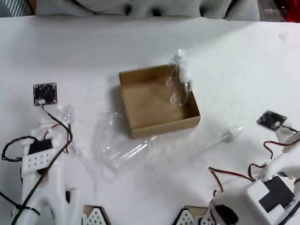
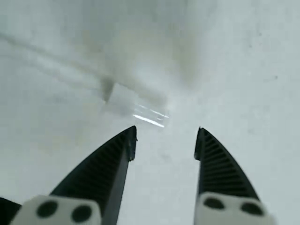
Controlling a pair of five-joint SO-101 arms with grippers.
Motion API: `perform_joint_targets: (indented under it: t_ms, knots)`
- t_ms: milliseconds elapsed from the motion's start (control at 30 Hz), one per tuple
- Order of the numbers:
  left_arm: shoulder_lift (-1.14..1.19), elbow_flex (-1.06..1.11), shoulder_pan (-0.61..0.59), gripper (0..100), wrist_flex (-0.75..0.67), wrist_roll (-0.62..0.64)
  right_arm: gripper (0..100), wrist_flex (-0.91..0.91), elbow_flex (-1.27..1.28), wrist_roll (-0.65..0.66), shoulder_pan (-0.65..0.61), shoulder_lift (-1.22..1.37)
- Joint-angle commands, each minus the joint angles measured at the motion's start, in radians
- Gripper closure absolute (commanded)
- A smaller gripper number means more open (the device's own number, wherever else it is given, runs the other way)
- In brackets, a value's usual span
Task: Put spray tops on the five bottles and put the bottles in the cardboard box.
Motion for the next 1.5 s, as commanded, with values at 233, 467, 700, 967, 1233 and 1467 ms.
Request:
perform_joint_targets:
  t_ms: [233, 467, 700, 967, 1233, 1467]
  knots:
    - [0.010, 0.015, 0.012, 98, -0.037, -0.006, 98.2, 0.030, -0.037, -0.844, 0.136, -0.051]
    - [0.010, 0.015, 0.012, 98, -0.037, -0.006, 98.1, -0.157, 0.124, -0.957, 0.260, -0.065]
    - [0.010, 0.015, 0.012, 98, -0.037, -0.006, 97.7, -0.355, 0.273, -1.054, 0.239, -0.058]
    - [0.010, 0.015, 0.012, 98, -0.037, -0.006, 97.7, -0.372, 0.269, -1.188, 0.104, -0.065]
    - [0.010, 0.015, 0.012, 98, -0.037, -0.006, 97.7, -0.461, 0.244, -1.321, -0.041, -0.012]
    - [0.010, 0.020, 0.012, 98, -0.052, -0.006, 97.7, -0.486, 0.241, -1.382, -0.185, 0.008]
